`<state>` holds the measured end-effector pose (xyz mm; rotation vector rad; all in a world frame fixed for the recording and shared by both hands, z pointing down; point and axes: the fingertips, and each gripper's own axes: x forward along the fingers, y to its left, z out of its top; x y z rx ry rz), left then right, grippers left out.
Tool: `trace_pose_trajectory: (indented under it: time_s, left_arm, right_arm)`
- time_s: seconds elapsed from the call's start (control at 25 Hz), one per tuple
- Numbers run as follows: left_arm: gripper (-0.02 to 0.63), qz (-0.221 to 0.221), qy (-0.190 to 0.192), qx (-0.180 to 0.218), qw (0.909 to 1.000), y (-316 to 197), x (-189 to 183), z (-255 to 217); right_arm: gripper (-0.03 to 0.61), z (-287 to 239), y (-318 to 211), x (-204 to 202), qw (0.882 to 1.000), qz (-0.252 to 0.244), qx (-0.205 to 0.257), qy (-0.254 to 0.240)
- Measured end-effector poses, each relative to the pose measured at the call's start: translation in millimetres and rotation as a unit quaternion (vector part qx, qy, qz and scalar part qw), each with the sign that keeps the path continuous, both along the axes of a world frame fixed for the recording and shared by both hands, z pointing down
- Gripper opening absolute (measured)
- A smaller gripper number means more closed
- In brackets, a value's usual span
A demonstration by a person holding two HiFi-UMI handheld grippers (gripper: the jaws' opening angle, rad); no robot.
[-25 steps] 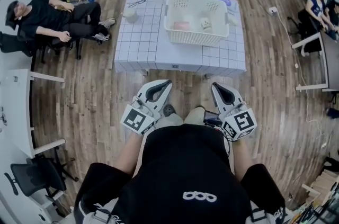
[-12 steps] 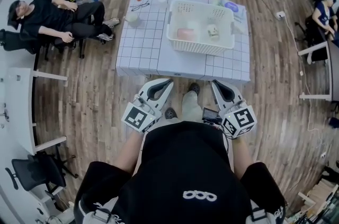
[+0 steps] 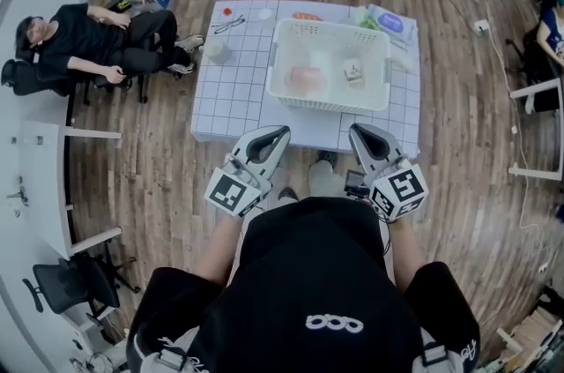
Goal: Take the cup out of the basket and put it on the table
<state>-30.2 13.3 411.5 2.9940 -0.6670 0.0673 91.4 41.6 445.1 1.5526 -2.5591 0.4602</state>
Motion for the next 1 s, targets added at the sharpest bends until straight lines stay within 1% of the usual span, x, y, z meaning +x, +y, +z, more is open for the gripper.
trace_pose_trajectory:
  time_s: [0.24,0.48,0.68,1.0]
  left_arm:
    - [0.008,-0.018,-0.013,-0.011,0.9997,-40.0,35.0,3.0]
    - [0.008,-0.032,-0.020,-0.013,0.9992,-66.2,56.4,7.2]
    - [0.008,-0.036,-0.025,-0.012,0.9990,-87.4,59.3,10.4]
    - [0.008,-0.016,-0.020,-0.019,0.9995,-115.0,45.9,10.8]
  right_arm:
    - [0.025,2.7,-48.0,34.5,1.000,-0.018,-0.010,-0.007]
    - [0.025,13.7,-78.8,46.0,0.998,-0.048,-0.025,-0.011]
    - [0.026,21.3,-98.7,43.4,0.998,-0.052,-0.034,-0.015]
    - [0.026,28.9,-130.6,39.4,0.998,-0.022,-0.051,-0.012]
